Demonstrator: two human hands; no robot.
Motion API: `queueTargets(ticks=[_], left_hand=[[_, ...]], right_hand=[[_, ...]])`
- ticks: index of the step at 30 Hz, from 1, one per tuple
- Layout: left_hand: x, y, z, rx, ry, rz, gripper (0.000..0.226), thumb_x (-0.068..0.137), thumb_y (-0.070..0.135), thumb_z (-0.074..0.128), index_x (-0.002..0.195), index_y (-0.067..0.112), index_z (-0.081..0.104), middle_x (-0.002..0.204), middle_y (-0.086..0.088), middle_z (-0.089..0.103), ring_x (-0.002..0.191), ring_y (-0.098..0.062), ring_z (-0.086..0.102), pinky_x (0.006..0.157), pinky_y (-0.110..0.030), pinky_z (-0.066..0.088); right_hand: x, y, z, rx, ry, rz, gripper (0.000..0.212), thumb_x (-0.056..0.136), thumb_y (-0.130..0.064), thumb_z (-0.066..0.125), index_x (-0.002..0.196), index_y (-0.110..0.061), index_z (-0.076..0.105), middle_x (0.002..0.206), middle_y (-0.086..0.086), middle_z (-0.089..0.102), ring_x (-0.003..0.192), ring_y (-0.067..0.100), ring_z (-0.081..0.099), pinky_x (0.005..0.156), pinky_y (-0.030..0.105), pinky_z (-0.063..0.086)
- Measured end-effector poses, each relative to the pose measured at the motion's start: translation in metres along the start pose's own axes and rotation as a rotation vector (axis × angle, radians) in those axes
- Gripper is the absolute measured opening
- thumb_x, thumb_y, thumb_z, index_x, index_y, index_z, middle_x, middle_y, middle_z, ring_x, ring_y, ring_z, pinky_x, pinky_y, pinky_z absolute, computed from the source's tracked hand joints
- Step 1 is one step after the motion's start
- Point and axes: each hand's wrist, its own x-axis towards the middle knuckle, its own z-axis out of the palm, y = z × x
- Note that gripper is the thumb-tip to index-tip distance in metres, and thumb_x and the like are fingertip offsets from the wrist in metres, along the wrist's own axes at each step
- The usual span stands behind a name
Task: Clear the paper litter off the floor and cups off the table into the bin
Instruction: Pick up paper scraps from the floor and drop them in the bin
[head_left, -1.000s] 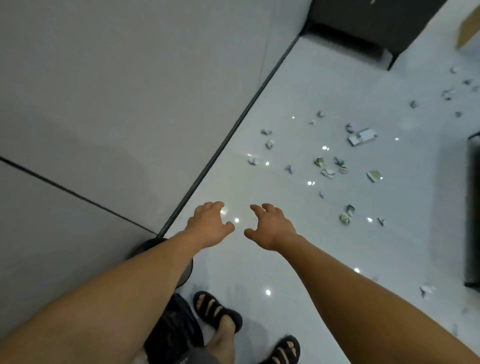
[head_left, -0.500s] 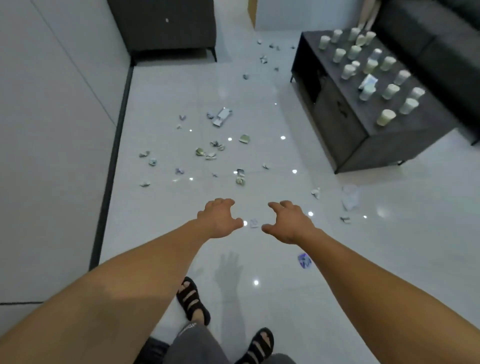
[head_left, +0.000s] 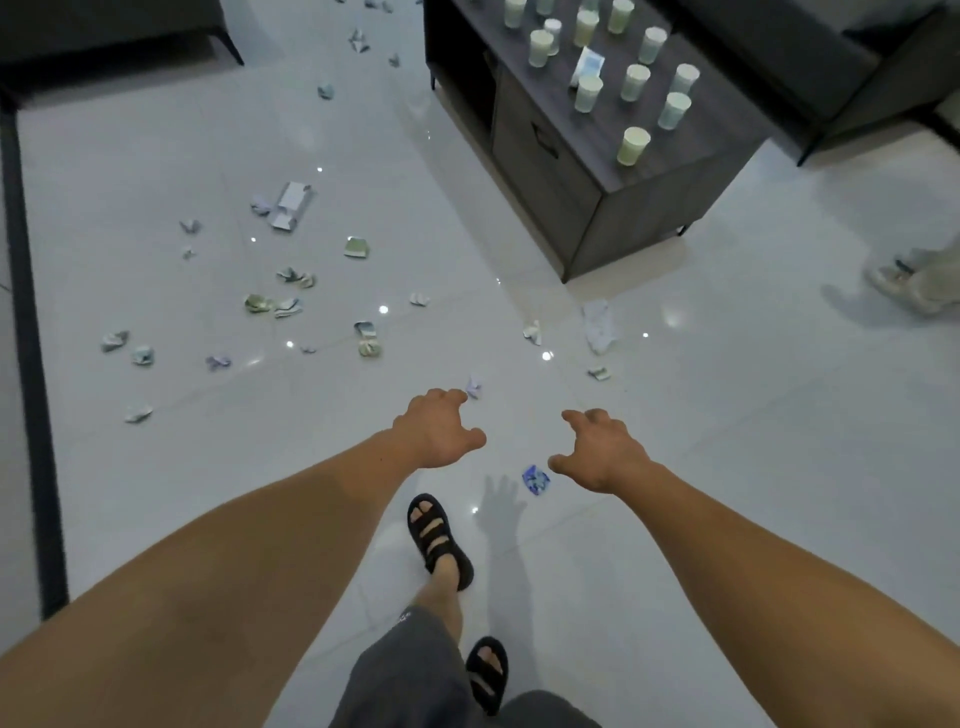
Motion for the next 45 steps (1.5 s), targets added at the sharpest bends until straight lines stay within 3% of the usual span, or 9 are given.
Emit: queueTargets(ticks=[8,15,22,27,35,39,45], left_hand=[[0.111,0.047,-0.03,0.036,-0.049,0.06,0.071,0.085,0.045,0.056,0.147,0.022,0.029,0.15,-0.005,0.033,0.136,-0.026,0.031,0.106,-0.042,0.035],[0.202,0.059,0.027,0.043,-0.183,0.054,0.07,0.087,0.045,0.056,0.148,0.02,0.03,0.15,-0.007,0.033,0.135,-0.027,0.034,0.105,-0.039,0.034],[0.302,0.052,0.131,0.048,-0.267,-0.061,0.069,0.089,0.045,0.054,0.148,0.021,0.028,0.151,-0.007,0.031,0.135,-0.026,0.034,0.108,-0.04,0.032],[0.381,0.039,0.218,-0.049,-0.256,-0.067,0.068,0.089,0.043,0.057,0.147,0.019,0.03,0.151,-0.007,0.032,0.134,-0.025,0.036,0.107,-0.039,0.034],[0.486,-0.048,0.36,-0.112,-0.265,-0.123,0.066,0.089,0.044,0.056,0.146,0.022,0.031,0.15,-0.003,0.033,0.133,-0.022,0.038,0.104,-0.036,0.035],[0.508,-0.087,0.405,-0.112,-0.294,-0.152,0.066,0.089,0.044,0.056,0.146,0.024,0.031,0.15,-0.002,0.033,0.132,-0.022,0.039,0.102,-0.037,0.036],[0.521,-0.094,0.416,-0.206,-0.307,-0.168,0.067,0.088,0.045,0.058,0.146,0.023,0.031,0.148,-0.002,0.038,0.129,-0.021,0.044,0.099,-0.033,0.037]], right_hand=[[0.087,0.023,-0.034,0.107,0.027,0.073,0.075,0.09,-0.042,0.059,0.153,-0.026,0.021,0.154,0.004,0.025,0.137,0.027,0.03,0.101,0.041,0.04],[0.17,0.08,0.016,0.17,-0.102,0.136,0.077,0.09,-0.044,0.06,0.153,-0.025,0.02,0.154,0.006,0.025,0.135,0.027,0.032,0.1,0.039,0.04],[0.274,0.146,0.102,0.158,-0.24,0.096,0.078,0.087,-0.038,0.061,0.153,-0.024,0.022,0.146,0.007,0.034,0.128,0.027,0.038,0.097,0.038,0.043],[0.357,0.177,0.185,0.161,-0.245,0.072,0.076,0.087,-0.035,0.063,0.151,-0.022,0.024,0.144,0.009,0.036,0.125,0.03,0.042,0.093,0.038,0.043],[0.476,0.196,0.36,0.099,-0.282,0.036,0.075,0.088,-0.038,0.062,0.15,-0.021,0.022,0.143,0.011,0.033,0.119,0.033,0.045,0.085,0.041,0.045],[0.505,0.204,0.421,0.101,-0.265,0.066,0.062,0.089,-0.036,0.064,0.139,-0.016,0.033,0.131,0.012,0.037,0.11,0.033,0.048,0.075,0.036,0.04],[0.515,0.21,0.429,0.216,-0.259,0.091,0.015,0.09,-0.017,0.057,0.105,-0.013,0.057,0.108,0.009,0.056,0.091,0.025,0.054,0.072,0.031,0.039]])
